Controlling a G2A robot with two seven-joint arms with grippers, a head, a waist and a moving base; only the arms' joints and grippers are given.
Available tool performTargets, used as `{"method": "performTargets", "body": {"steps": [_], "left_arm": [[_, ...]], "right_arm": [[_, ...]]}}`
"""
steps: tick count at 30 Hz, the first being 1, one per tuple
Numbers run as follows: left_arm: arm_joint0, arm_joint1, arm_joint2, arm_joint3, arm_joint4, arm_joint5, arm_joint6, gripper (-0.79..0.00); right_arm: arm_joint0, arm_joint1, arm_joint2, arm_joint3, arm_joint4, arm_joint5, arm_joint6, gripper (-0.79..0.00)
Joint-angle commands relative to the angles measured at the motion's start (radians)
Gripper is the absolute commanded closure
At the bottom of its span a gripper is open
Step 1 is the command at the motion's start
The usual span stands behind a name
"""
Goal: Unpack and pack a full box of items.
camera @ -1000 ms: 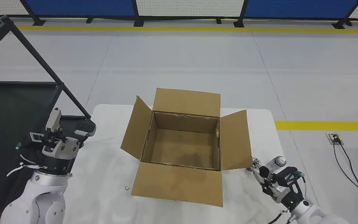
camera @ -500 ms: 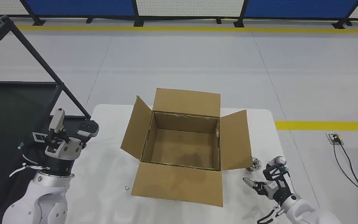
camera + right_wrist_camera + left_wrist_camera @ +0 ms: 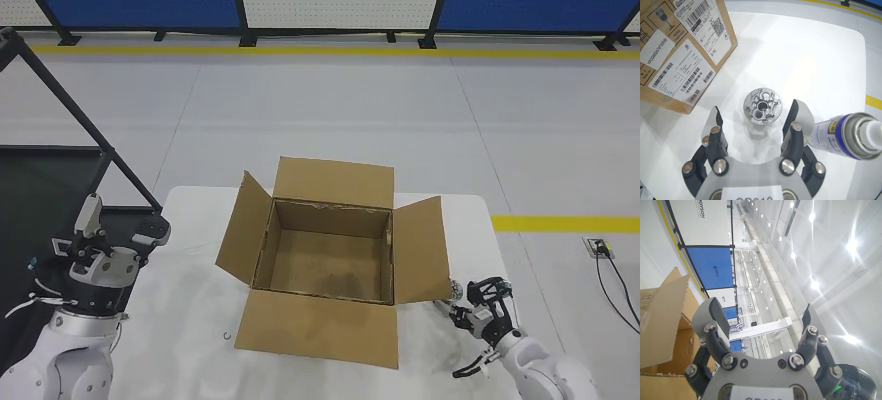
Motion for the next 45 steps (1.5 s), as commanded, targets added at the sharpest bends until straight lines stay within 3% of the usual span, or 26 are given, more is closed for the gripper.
{"method": "performTargets", "body": {"steps": [1,7,11,12,14,16,27,38,45], "left_arm": [[0.001,0.0,-0.001,0.0,-0.003,0.0,0.002,-0.785],[0.003,0.001,-0.001,0.0,-0.004,-0.002,0.005,-0.785],[0.002,0.001,-0.003,0.004,-0.005,-0.004,0.008,-0.785],[0.001,0.001,-0.004,0.006,-0.004,-0.005,0.008,-0.785],[0.002,0.001,-0.005,0.01,-0.003,-0.007,0.01,-0.785],[0.002,0.002,-0.005,0.012,-0.003,-0.006,0.012,-0.785],[-0.015,0.003,0.008,0.023,0.004,0.0,0.008,-0.785],[-0.024,0.005,0.005,0.036,-0.006,-0.006,0.003,-0.785],[-0.014,0.004,-0.005,0.045,-0.023,-0.025,0.009,-0.785]], "right_arm": [[0.008,0.0,-0.006,0.002,-0.007,0.01,0.006,-0.711],[0.038,-0.003,-0.045,0.009,-0.056,0.08,0.023,-0.723],[0.056,-0.007,-0.074,0.019,-0.067,0.112,0.03,-0.662],[0.058,-0.007,-0.076,0.021,-0.067,0.112,0.03,-0.44],[0.061,-0.007,-0.077,0.025,-0.067,0.112,0.029,-0.249],[0.06,-0.006,-0.074,0.026,-0.068,0.112,0.026,0.0],[-0.046,0.004,0.023,-0.098,-0.013,0.125,-0.071,0.0],[-0.257,0.007,0.253,-0.484,0.149,0.209,-0.13,0.0],[-0.297,0.007,0.233,-0.735,0.091,0.243,-0.03,0.0]]}}
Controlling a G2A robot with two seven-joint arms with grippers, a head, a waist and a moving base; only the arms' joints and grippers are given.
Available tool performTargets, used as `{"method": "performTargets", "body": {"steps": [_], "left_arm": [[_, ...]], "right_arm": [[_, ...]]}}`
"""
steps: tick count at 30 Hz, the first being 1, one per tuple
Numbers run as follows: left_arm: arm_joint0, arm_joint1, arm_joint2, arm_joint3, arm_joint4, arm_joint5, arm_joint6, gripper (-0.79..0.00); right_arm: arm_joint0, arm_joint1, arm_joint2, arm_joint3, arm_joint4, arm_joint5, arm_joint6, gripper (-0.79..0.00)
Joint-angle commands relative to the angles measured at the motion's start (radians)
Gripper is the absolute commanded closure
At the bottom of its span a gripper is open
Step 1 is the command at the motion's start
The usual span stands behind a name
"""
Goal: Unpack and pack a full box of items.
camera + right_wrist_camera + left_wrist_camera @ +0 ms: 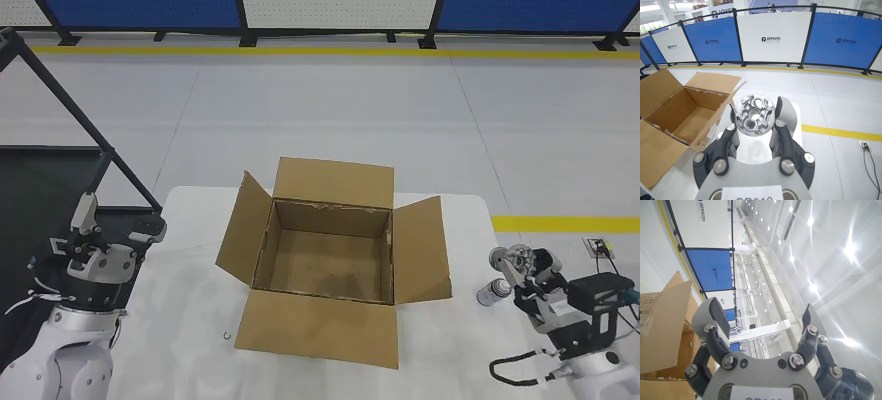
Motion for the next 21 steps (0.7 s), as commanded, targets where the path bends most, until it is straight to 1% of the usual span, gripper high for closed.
{"method": "performTargets", "body": {"steps": [1,4,7,11,15,18,21], "left_arm": [[0.005,-0.001,-0.005,0.004,-0.008,-0.009,0.006,-0.785],[0.013,-0.001,-0.017,0.009,-0.02,-0.022,0.012,-0.785],[0.024,-0.002,-0.033,0.014,-0.033,-0.035,0.018,-0.785],[0.037,-0.003,-0.053,0.014,-0.05,-0.048,0.019,-0.785],[0.052,-0.003,-0.067,0.014,-0.059,-0.06,0.017,-0.785],[0.063,-0.004,-0.078,0.013,-0.066,-0.067,0.016,-0.785],[0.072,-0.004,-0.087,0.011,-0.075,-0.072,0.015,-0.785]], "right_arm": [[0.008,0.001,-0.034,-0.066,-0.027,-0.006,0.037,0.0],[0.038,0.003,-0.108,-0.122,-0.113,-0.006,0.109,0.0],[0.114,0.005,-0.232,-0.122,-0.182,-0.043,0.171,0.0],[0.234,0.0,-0.42,-0.112,-0.238,-0.066,0.309,0.0],[0.405,-0.018,-0.618,-0.02,-0.289,-0.042,0.437,0.0],[0.54,-0.042,-0.752,0.073,-0.299,0.006,0.502,0.0],[0.671,-0.071,-0.857,0.186,-0.303,0.07,0.544,0.0]]}}
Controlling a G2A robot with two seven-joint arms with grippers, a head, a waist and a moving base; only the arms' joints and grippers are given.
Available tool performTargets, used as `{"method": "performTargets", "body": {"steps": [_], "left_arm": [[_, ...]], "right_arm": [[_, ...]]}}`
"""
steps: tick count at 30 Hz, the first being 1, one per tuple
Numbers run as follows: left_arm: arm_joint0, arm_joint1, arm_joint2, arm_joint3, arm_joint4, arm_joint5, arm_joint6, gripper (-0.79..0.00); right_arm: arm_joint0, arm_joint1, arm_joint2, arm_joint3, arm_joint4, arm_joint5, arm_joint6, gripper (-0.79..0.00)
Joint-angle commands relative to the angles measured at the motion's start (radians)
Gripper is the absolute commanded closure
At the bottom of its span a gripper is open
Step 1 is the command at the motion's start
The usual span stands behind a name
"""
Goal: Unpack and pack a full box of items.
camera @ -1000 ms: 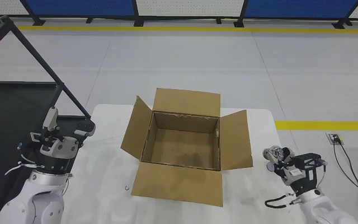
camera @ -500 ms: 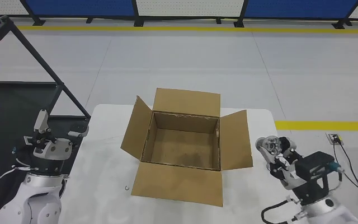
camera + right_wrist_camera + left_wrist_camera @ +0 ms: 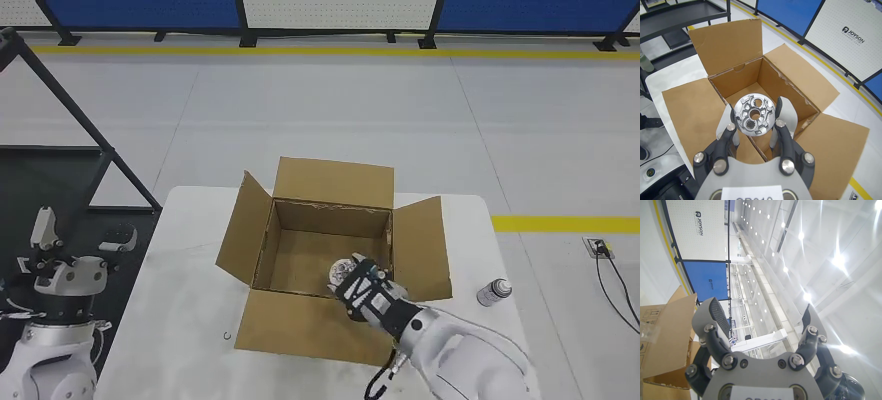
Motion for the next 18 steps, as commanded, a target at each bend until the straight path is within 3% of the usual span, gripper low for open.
{"method": "performTargets", "body": {"steps": [1,6,18], "left_arm": [[0.006,0.0,-0.005,-0.001,-0.005,-0.002,-0.002,-0.785],[0.018,-0.001,-0.014,-0.004,-0.015,-0.01,-0.006,-0.785],[0.013,-0.001,-0.034,0.027,-0.026,-0.004,0.006,-0.785]], "right_arm": [[0.1,-0.022,-0.075,0.092,0.015,0.047,0.019,0.0],[0.252,-0.072,-0.155,0.287,0.169,0.124,0.038,0.0],[0.252,-0.072,-0.155,0.287,0.169,0.124,0.038,0.0]]}}
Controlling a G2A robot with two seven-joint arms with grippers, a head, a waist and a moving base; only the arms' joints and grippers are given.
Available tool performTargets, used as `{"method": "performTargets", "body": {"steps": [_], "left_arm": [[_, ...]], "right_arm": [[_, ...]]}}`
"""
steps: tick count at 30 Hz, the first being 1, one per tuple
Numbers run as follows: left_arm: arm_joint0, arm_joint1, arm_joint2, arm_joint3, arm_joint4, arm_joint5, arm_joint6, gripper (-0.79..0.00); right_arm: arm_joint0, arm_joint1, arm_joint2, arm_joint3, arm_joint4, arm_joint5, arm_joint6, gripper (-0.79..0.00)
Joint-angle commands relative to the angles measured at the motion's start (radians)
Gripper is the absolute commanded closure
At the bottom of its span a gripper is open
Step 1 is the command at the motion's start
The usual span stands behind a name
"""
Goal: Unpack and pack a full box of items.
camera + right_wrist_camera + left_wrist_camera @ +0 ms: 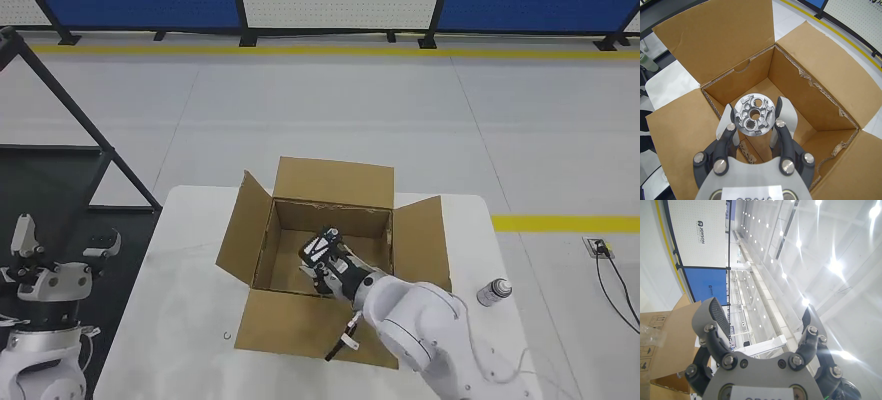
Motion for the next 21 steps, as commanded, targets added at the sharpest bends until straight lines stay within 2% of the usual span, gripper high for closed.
{"method": "performTargets", "body": {"steps": [1,3,4,5,9,16,21], "left_arm": [[-0.007,0.0,0.01,0.0,0.003,0.006,0.001,-0.785],[-0.015,0.001,0.019,-0.002,0.009,0.014,-0.005,-0.785],[-0.019,0.001,0.023,-0.002,0.015,0.017,-0.009,-0.785],[-0.023,0.002,0.025,-0.003,0.022,0.02,-0.014,-0.785],[-0.036,0.004,0.024,-0.004,0.028,0.028,-0.018,-0.785],[-0.031,0.004,0.017,-0.005,0.024,0.027,-0.017,-0.785],[-0.015,0.002,0.01,-0.011,0.015,0.012,-0.007,-0.785]], "right_arm": [[-0.008,0.0,0.004,0.004,0.0,0.004,-0.014,0.0],[-0.022,-0.001,0.018,0.042,0.006,0.024,-0.049,0.0],[-0.014,-0.005,0.019,0.069,-0.016,0.067,-0.059,0.0],[-0.003,-0.012,0.006,0.091,-0.044,0.112,-0.067,0.0],[0.071,-0.049,-0.069,0.189,-0.031,0.155,-0.09,0.0],[0.27,-0.137,-0.189,0.47,0.118,0.106,-0.042,0.0],[0.391,-0.2,-0.237,0.676,0.202,0.075,-0.058,0.0]]}}
